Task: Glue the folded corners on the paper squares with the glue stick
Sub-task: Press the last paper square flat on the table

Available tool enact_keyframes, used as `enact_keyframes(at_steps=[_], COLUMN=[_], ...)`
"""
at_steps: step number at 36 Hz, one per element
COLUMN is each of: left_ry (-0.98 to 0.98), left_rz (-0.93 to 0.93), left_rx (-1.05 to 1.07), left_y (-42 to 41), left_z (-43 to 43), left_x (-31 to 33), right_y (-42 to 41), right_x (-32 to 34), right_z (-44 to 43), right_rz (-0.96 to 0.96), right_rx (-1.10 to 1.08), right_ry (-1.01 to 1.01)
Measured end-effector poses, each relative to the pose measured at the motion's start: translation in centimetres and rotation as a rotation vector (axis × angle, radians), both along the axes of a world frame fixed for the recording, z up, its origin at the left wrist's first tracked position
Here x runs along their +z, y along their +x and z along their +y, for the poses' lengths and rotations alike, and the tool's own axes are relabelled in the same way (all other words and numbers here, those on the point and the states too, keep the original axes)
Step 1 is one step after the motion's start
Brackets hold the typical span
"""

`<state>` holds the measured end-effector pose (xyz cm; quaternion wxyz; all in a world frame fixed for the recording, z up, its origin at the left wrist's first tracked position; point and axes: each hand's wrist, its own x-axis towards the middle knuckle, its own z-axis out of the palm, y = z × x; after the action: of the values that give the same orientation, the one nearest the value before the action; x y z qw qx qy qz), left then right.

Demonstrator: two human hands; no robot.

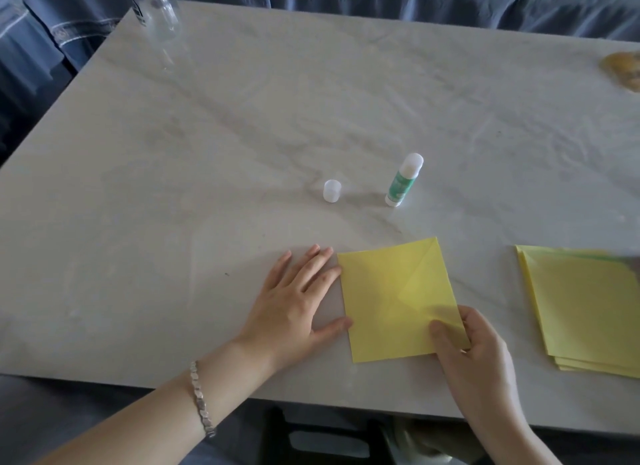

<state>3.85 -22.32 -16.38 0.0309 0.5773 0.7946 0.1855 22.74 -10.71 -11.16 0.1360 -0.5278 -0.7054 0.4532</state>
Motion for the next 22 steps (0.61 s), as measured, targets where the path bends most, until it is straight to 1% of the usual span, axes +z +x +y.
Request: enact_keyframes(at_steps=[14, 22], left_ry=[-0.072, -0.143], left_rz=[-0.035, 0.010], left_rx=[0.008, 0.069], left_y=[0.1, 1.1], left_z=[0.0, 0.9], left_x=[0.4, 1.1], right_y=[-0.2, -0.2], right_x=[0.2, 0.1], right_z=[-0.2, -0.1], right_rz=[0.002, -0.026], right_rx=[0.007, 0.029], right_ry=[-0.008, 0.019])
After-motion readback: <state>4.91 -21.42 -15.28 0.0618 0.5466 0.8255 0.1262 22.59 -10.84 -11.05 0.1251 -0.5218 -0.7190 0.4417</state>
